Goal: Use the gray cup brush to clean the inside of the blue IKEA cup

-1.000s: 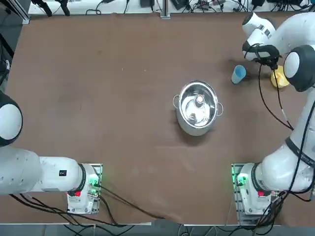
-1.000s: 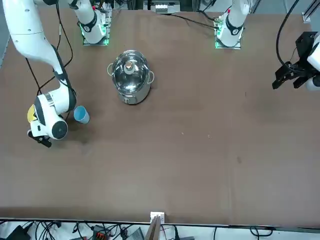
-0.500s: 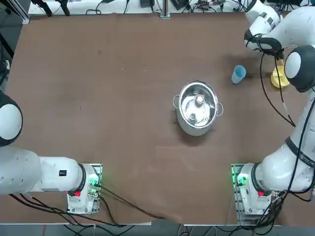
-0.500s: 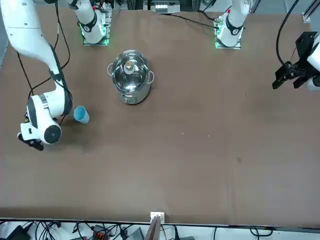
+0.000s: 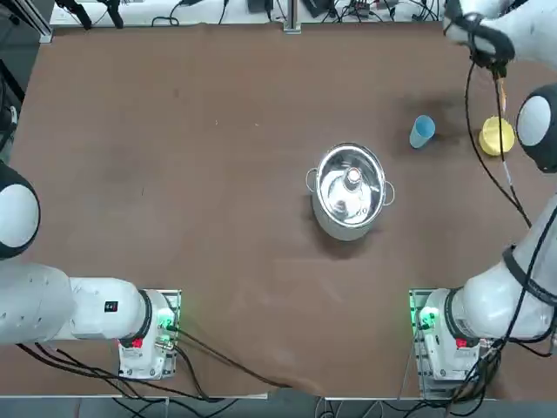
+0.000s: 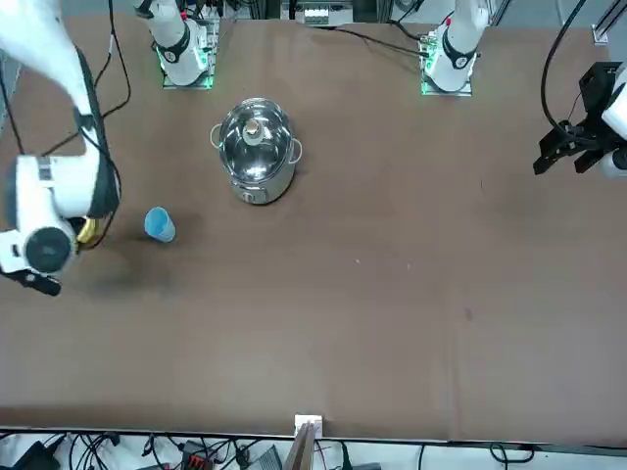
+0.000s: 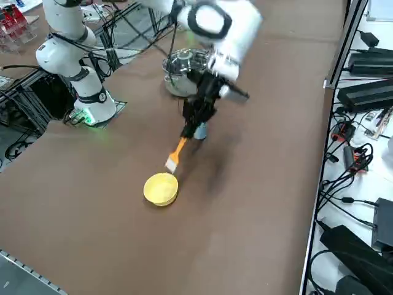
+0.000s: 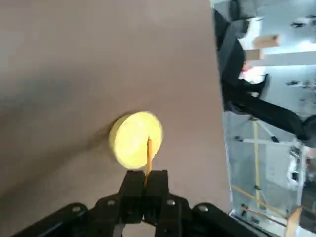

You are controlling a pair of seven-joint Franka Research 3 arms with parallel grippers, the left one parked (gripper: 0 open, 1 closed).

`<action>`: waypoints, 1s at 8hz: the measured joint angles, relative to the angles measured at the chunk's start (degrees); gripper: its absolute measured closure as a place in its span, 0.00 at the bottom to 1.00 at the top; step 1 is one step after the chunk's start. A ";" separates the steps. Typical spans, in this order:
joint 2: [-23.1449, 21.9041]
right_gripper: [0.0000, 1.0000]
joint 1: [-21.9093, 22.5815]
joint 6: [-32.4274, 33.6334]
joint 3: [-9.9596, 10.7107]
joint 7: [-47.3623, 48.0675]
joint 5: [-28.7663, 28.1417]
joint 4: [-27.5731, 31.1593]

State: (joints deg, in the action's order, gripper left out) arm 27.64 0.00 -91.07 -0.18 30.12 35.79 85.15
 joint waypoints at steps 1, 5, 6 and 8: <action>-1.68 0.97 1.22 1.52 -0.10 -2.33 -4.58 -1.71; -6.99 0.97 4.55 2.51 -0.42 -9.55 -25.17 -2.76; -7.43 0.97 4.77 2.50 -0.43 -13.00 -27.15 -2.39; -9.02 0.97 4.34 -1.13 -0.16 -18.51 -27.93 2.12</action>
State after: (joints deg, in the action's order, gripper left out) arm 18.63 4.35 -92.19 -0.34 11.61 7.85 87.26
